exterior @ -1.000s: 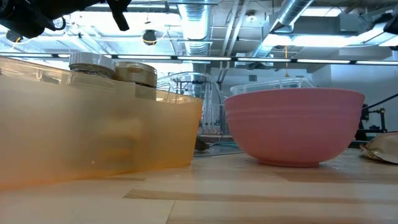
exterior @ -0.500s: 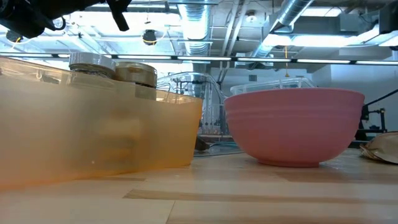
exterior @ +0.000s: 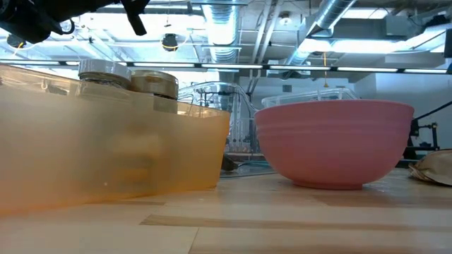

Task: Pick & Place Food Item
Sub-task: Put the orange seasoning bag into the orange bin

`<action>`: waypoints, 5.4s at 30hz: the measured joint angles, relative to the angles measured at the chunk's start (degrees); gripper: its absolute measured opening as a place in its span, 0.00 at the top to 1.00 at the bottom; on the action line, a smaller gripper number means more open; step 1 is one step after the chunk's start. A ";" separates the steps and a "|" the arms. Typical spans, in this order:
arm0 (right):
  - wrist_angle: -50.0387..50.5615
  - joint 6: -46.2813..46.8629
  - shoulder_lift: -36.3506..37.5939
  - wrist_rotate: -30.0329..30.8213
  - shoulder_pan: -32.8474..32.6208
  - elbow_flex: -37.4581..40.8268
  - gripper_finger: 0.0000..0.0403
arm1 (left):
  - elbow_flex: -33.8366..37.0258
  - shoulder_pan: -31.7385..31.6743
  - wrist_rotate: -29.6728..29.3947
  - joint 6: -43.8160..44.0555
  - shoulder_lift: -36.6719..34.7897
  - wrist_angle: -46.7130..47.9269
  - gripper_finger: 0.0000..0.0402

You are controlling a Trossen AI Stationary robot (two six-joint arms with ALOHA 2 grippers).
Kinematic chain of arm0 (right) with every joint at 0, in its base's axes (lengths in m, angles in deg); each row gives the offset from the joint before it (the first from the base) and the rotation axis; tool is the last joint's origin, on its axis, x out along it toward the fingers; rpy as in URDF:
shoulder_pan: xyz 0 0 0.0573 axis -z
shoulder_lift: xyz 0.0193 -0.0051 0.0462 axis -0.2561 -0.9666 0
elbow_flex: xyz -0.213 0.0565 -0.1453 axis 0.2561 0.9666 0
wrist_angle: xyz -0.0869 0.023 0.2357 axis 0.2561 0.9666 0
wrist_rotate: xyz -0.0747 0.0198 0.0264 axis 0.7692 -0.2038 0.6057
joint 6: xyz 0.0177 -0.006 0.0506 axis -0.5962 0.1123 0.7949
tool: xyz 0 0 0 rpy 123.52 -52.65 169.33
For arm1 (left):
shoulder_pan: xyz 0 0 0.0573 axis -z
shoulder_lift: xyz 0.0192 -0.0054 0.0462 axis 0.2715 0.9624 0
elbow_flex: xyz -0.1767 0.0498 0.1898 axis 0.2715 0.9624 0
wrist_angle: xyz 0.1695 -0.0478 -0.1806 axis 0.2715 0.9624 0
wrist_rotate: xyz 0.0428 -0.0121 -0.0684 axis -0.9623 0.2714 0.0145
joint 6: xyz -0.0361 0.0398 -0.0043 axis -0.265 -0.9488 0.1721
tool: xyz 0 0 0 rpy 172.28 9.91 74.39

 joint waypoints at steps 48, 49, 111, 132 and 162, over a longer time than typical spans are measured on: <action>-25.86 -18.12 0.28 3.98 2.85 11.68 0.67 | 0.00 0.28 -0.55 2.69 0.00 -0.73 0.50; -26.36 -18.14 0.28 4.10 3.11 12.05 0.67 | 0.01 0.28 -0.55 2.69 0.01 -0.75 0.50; -106.82 -62.89 25.48 22.08 22.71 1.44 1.00 | -3.79 0.30 -4.12 18.78 0.04 -0.95 0.50; -129.11 -49.48 -1.58 -20.23 45.10 -17.58 1.00 | -24.86 0.25 11.02 15.66 17.69 -2.92 0.32; -123.47 -45.21 -3.80 -23.06 46.00 -20.94 1.00 | -29.62 -0.01 12.48 11.47 18.79 2.05 0.41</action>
